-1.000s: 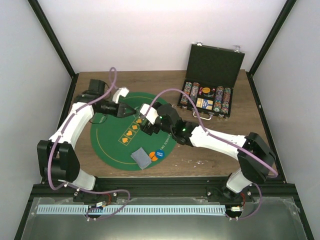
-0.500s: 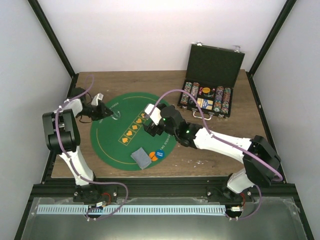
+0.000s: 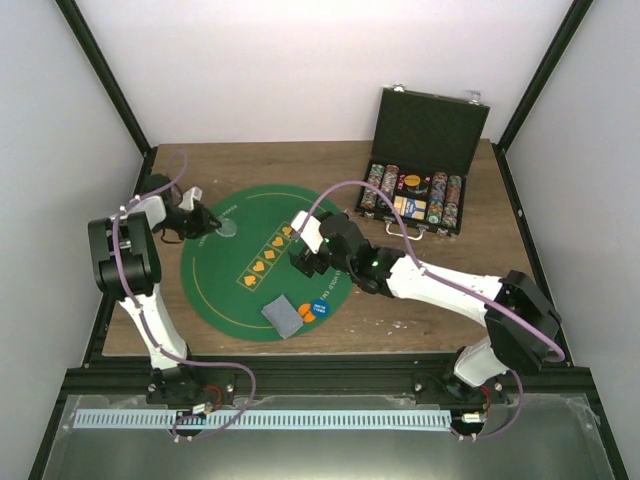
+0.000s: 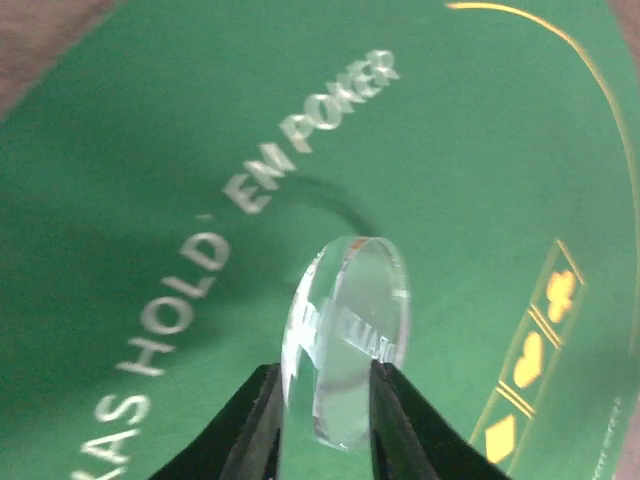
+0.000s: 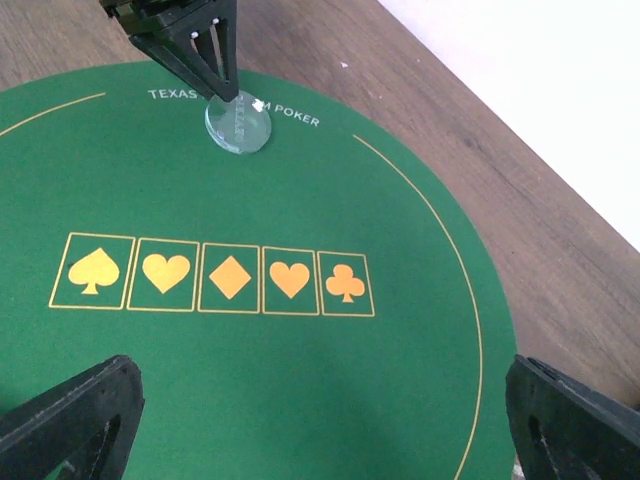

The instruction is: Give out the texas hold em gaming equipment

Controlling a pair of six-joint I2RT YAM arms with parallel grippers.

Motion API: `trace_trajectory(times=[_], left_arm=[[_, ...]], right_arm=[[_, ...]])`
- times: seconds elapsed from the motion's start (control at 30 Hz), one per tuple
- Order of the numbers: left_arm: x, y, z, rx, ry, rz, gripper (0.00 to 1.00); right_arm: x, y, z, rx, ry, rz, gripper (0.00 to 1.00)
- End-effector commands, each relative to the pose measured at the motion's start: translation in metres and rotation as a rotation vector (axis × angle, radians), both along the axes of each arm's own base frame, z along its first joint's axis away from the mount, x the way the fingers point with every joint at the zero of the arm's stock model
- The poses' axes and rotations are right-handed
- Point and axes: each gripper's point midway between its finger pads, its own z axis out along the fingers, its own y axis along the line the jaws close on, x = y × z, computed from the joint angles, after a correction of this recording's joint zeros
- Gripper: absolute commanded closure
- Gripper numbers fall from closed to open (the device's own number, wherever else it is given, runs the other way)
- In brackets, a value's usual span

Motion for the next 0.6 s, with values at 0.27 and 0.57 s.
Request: trace_trajectory(times=[0.27, 0.57], left_arm=[[0.003, 0.052, 0.010, 0.318, -0.025, 0.063, 0.40], [-0.022, 0.036, 0.068, 0.326, -0.153, -0.052, 0.32]], right_arm=[[-0.030, 0.008, -0.035, -0.055, 0.317, 0.088, 0.00], [-0.098, -0.005, -0.092, -0.119, 0.694, 0.315, 0.01]])
